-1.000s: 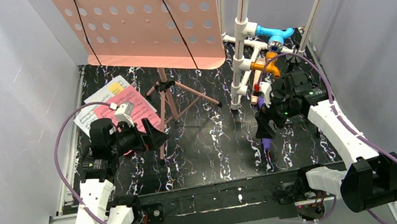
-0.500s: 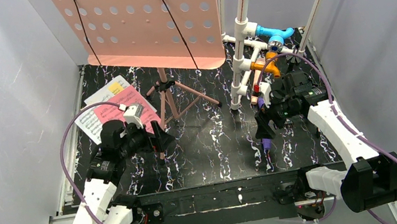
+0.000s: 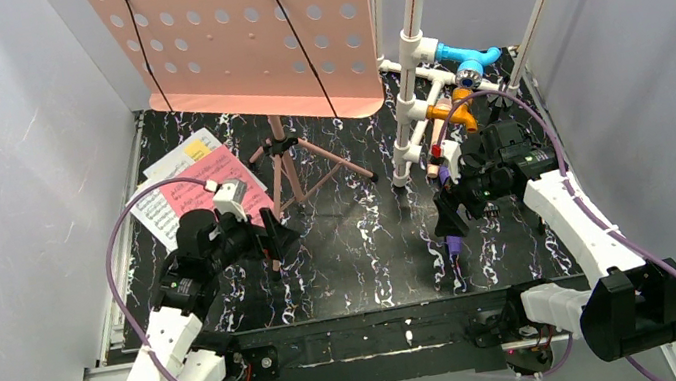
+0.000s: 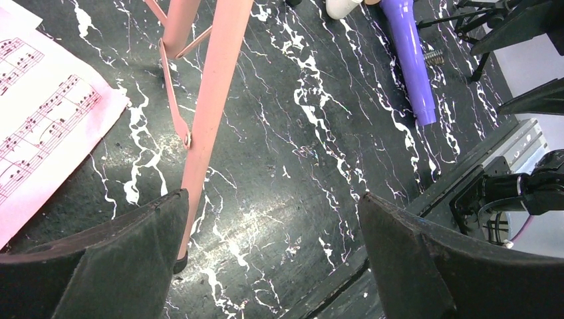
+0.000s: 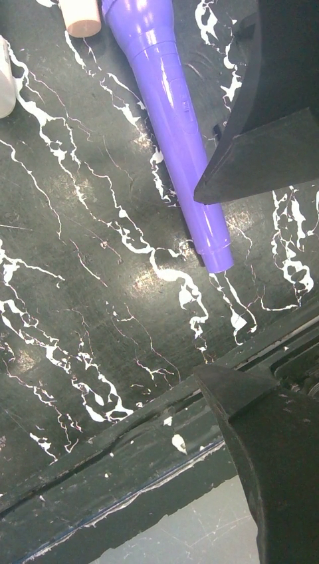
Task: Pack up the instrument practice props
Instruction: Adjust the music stand at the center of the board.
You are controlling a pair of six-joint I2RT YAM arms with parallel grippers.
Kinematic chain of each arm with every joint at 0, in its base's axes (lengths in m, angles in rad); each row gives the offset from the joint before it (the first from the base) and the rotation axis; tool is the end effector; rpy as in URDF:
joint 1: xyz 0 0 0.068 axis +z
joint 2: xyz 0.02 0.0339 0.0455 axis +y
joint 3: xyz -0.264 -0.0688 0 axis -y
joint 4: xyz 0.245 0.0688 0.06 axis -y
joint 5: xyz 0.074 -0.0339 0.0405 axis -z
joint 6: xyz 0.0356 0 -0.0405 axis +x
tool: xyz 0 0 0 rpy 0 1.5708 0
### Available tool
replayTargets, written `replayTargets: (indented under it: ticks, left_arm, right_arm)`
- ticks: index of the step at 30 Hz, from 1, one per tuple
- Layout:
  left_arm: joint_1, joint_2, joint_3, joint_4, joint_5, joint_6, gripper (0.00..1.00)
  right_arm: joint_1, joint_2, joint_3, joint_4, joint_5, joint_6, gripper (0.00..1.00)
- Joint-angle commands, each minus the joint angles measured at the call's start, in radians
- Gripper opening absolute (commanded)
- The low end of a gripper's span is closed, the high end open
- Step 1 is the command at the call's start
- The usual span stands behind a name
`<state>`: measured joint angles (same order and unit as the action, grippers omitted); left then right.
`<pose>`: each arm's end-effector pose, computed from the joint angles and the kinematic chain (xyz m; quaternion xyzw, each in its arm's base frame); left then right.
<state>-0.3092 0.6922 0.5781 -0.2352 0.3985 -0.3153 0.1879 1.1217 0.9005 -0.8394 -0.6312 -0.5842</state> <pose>0.1552 -0.0641 0.2772 0.1111 0.8034 -0.3270 0.4851 0.2002 0.0594 0.2665 -0.4189 0.8227 0.2472 0.2943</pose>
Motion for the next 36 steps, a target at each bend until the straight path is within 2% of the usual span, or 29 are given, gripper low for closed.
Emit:
replayTargets:
  ticks: [1,8,18,27,32,36]
  left_arm:
    - [-0.004,-0.031,-0.011,0.044,-0.018,0.013,0.98]
    - [-0.005,-0.11,-0.042,0.199,-0.018,0.044,0.98]
    - [-0.005,0.087,0.004,0.308,-0.079,0.127,0.94]
    - [-0.008,0.196,-0.003,0.319,-0.026,0.064,0.69]
    - [-0.016,0.22,-0.013,0.338,-0.008,0.034,0.4]
    - [-0.028,0.24,-0.008,0.339,0.011,0.014,0.28]
  right_arm:
    - [0.007,0.004,0.029,0.0,-0.019,-0.025,1.0]
    - [0.01,0.006,0.027,0.013,-0.049,-0.024,1.0]
    - [0.012,-0.009,0.028,0.004,-0.048,-0.023,1.0]
    - [0.012,-0.012,0.022,0.01,-0.052,-0.019,1.0]
    - [0.013,-0.01,0.023,0.013,-0.054,-0.017,1.0]
    - [0.013,-0.013,0.021,0.013,-0.053,-0.016,1.0]
